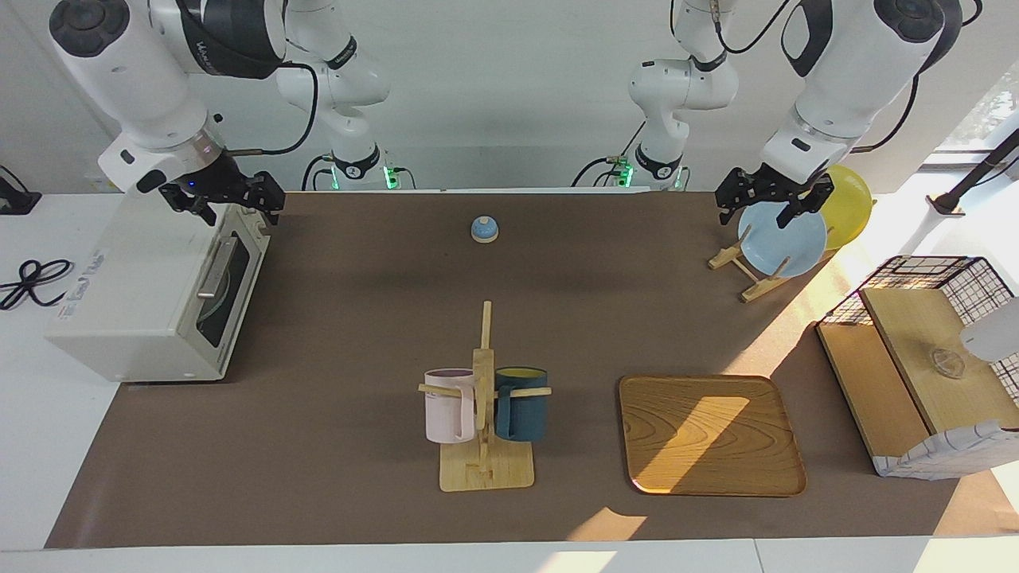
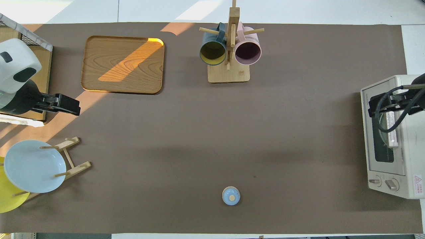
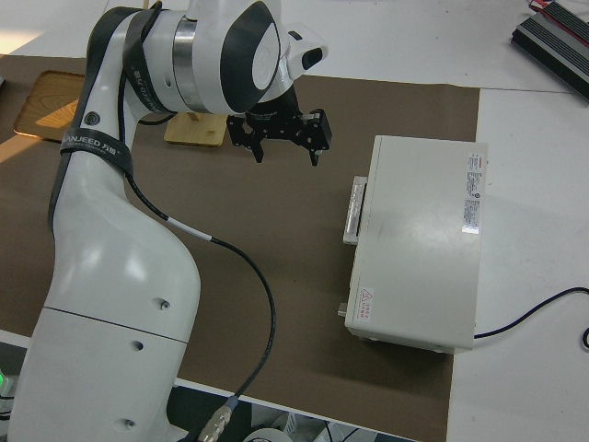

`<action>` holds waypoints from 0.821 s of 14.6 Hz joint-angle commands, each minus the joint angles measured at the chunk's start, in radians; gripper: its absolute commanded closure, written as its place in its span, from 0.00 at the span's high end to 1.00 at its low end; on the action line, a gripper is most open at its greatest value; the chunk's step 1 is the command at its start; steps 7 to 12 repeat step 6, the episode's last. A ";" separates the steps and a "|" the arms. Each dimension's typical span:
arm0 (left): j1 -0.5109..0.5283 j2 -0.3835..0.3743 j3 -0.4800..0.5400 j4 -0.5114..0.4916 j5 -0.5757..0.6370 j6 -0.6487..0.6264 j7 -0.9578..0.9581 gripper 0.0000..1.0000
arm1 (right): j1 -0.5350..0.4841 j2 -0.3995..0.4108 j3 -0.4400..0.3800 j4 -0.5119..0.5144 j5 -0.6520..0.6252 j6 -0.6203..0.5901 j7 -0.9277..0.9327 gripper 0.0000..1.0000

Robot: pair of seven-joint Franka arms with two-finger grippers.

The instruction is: Put corn in oven

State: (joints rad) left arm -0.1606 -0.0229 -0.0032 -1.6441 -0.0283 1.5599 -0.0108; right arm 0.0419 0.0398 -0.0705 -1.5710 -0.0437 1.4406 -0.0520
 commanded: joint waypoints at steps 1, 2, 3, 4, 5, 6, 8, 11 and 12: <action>0.012 -0.014 -0.008 -0.013 0.010 0.009 0.011 1.00 | 0.003 -0.018 -0.009 -0.012 0.033 0.009 0.015 1.00; 0.012 -0.014 -0.008 -0.013 0.010 0.009 0.011 1.00 | 0.001 -0.018 -0.009 -0.012 0.034 0.010 0.014 1.00; 0.012 -0.014 -0.008 -0.013 0.010 0.009 0.011 1.00 | 0.001 -0.018 -0.008 -0.012 0.034 0.018 0.012 1.00; 0.012 -0.014 -0.008 -0.013 0.010 0.009 0.009 1.00 | 0.001 -0.018 -0.009 -0.012 0.036 0.023 0.012 1.00; 0.012 -0.014 -0.008 -0.013 0.010 0.009 0.011 1.00 | 0.001 -0.018 -0.009 -0.012 0.036 0.023 0.012 1.00; 0.012 -0.014 -0.008 -0.013 0.010 0.009 0.009 1.00 | 0.000 -0.020 -0.009 -0.012 0.036 0.023 0.012 1.00; 0.012 -0.014 -0.008 -0.013 0.010 0.009 0.009 1.00 | 0.000 -0.020 -0.009 -0.012 0.036 0.023 0.012 1.00; 0.012 -0.014 -0.008 -0.013 0.010 0.009 0.009 1.00 | 0.000 -0.020 -0.009 -0.012 0.036 0.023 0.012 1.00; 0.012 -0.014 -0.008 -0.013 0.010 0.009 0.009 1.00 | 0.000 -0.020 -0.009 -0.012 0.036 0.023 0.012 1.00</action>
